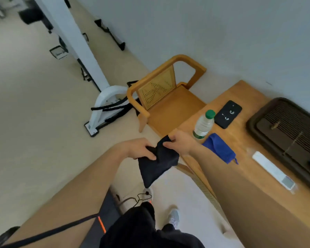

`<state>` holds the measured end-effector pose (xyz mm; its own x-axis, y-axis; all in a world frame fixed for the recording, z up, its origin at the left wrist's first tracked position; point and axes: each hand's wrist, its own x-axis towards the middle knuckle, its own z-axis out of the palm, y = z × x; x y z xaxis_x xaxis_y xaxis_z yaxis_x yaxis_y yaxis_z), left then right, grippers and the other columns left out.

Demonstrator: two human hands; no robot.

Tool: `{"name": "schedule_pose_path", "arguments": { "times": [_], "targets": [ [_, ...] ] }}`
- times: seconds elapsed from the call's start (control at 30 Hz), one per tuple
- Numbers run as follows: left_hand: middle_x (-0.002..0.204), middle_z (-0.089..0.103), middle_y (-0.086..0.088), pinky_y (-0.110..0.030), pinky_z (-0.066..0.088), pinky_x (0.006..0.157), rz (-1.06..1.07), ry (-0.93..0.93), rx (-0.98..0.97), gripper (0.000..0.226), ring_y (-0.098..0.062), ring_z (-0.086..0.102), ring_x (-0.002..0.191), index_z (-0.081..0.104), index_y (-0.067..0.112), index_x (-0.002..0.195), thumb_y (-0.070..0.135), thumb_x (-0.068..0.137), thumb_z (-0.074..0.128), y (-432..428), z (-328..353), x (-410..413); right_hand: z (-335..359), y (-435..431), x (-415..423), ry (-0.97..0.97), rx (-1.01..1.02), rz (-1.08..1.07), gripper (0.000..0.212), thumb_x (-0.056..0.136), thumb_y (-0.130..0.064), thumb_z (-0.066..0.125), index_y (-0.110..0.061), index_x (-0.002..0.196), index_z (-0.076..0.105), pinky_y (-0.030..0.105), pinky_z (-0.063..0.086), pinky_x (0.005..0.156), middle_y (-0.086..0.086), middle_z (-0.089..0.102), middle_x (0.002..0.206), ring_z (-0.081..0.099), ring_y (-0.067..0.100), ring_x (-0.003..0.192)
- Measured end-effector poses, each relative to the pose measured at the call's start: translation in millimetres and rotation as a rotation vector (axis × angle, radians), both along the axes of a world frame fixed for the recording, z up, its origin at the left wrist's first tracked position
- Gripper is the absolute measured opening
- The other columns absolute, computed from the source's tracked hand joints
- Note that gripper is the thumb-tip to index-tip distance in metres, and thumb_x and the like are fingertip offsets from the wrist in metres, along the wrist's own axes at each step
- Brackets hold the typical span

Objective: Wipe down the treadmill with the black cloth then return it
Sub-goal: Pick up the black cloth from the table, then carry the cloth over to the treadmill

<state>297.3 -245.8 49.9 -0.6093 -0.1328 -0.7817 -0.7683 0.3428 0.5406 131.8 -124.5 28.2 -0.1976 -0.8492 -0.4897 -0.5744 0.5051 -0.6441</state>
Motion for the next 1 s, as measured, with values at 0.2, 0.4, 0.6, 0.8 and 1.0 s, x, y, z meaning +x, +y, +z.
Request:
{"name": "schedule_pose_path", "arguments": {
  "times": [0.2,0.4,0.6,0.8,1.0],
  "targets": [
    [0.074,0.064,-0.003,-0.029,0.044,0.067,0.393,0.059,-0.162,0.02,-0.017,0.058,0.073,0.067,0.01,0.075,0.023,0.091,0.066,-77.4,-4.4,101.0,5.1,-116.8,78.6,0.176,-0.003,0.248,0.041,0.105,-0.034,0.044,-0.014,0.068,0.045,0.032,0.037,0.053,0.006,0.054,0.07,0.054,0.024,0.065],
    [0.088,0.07,-0.004,-0.034,0.049,0.076,0.628,-0.007,-0.272,0.023,-0.021,0.064,0.083,0.07,0.017,0.084,0.039,0.082,0.075,-172.2,-9.6,199.2,24.6,-253.1,153.2,0.274,-0.005,0.449,0.038,0.106,-0.038,0.036,-0.013,0.085,0.055,0.038,0.047,0.07,0.005,0.056,0.08,0.062,0.029,0.085],
    [0.078,0.063,-0.004,-0.032,0.048,0.066,0.663,-0.198,-0.395,0.02,-0.027,0.062,0.08,0.061,0.012,0.083,0.022,0.074,0.077,-252.4,-17.9,307.4,38.6,-389.5,235.3,0.052,-0.066,0.504,0.045,0.1,-0.04,0.048,-0.017,0.062,0.041,0.033,0.035,0.06,-0.001,0.049,0.066,0.05,0.017,0.064],
    [0.073,0.06,-0.003,-0.037,0.054,0.071,0.827,-0.385,-0.42,0.009,-0.028,0.064,0.077,0.054,0.017,0.074,0.015,0.08,0.06,-305.3,-34.9,398.1,34.7,-515.0,331.2,-0.064,-0.02,0.699,0.045,0.102,-0.043,0.044,-0.015,0.067,0.044,0.037,0.04,0.066,0.002,0.051,0.066,0.051,0.02,0.063],
    [0.089,0.072,-0.007,-0.035,0.05,0.072,1.272,-0.345,-0.305,0.02,-0.025,0.064,0.079,0.066,0.01,0.092,0.016,0.077,0.055,-366.0,-46.9,480.5,23.1,-635.7,433.2,-0.09,-0.044,0.956,0.046,0.104,-0.037,0.043,-0.016,0.064,0.044,0.031,0.033,0.056,-0.002,0.048,0.062,0.045,0.016,0.055]
  ]
}}
